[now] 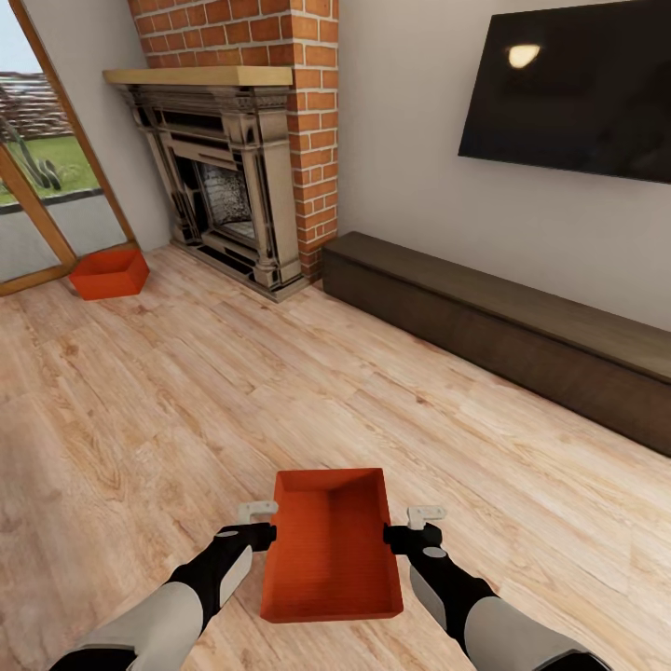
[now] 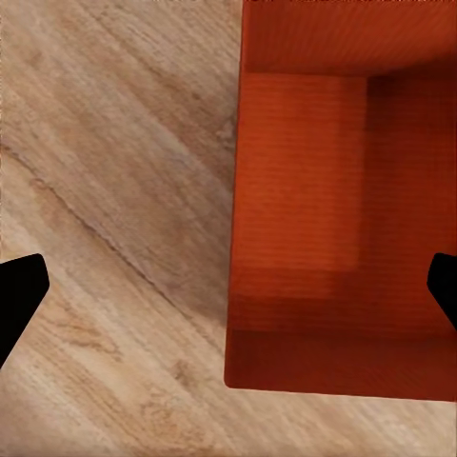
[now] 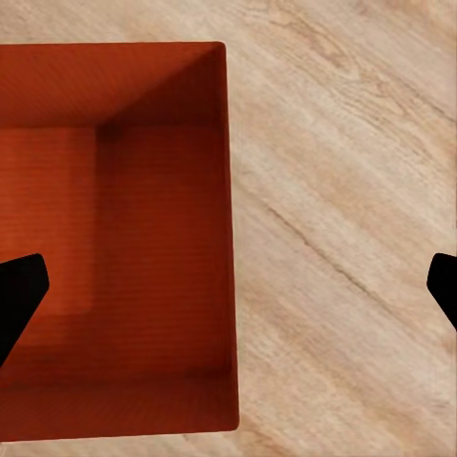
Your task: Move the two storage containers from the living room to the garage. In the garage, place one container on the floor and stack the other container on top of it (either order is fine).
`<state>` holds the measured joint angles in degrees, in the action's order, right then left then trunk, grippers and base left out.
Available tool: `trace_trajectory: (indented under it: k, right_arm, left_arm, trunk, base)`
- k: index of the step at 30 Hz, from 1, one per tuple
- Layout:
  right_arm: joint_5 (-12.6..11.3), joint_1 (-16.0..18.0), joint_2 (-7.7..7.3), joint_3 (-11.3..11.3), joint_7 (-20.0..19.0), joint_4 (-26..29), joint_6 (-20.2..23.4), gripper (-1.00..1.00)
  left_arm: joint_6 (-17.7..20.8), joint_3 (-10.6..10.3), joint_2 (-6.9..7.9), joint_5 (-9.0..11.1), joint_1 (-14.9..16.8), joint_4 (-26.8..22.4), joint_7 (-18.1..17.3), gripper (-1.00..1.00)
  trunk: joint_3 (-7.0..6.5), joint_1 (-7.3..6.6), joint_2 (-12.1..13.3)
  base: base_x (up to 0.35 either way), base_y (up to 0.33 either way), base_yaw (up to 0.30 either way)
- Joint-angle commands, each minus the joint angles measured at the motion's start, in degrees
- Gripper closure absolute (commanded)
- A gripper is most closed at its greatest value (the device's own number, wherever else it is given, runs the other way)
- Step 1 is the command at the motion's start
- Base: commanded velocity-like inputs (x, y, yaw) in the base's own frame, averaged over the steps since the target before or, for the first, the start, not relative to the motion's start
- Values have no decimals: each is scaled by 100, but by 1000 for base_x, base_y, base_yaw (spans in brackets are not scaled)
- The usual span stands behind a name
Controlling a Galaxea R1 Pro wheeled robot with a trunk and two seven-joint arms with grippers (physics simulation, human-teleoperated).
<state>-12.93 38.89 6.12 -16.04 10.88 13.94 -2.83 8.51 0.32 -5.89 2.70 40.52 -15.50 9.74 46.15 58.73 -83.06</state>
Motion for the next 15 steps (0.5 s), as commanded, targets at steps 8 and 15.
trace_trajectory:
  k: [8, 15]
  right_arm:
    - [-61, 4, 6, -48, 29, -7, -28, -100]
    - [-69, 4, -5, -48, 13, -41, -32, -100]
  left_arm:
    - [36, 0, -1, 29, 1, -6, 11, -100]
    - [37, 4, -11, 38, 0, -5, 14, -100]
  trunk:
    - [130, 153, -283]
    - [255, 307, -564]
  base:
    - [0, 0, 0]
    - [0, 0, 0]
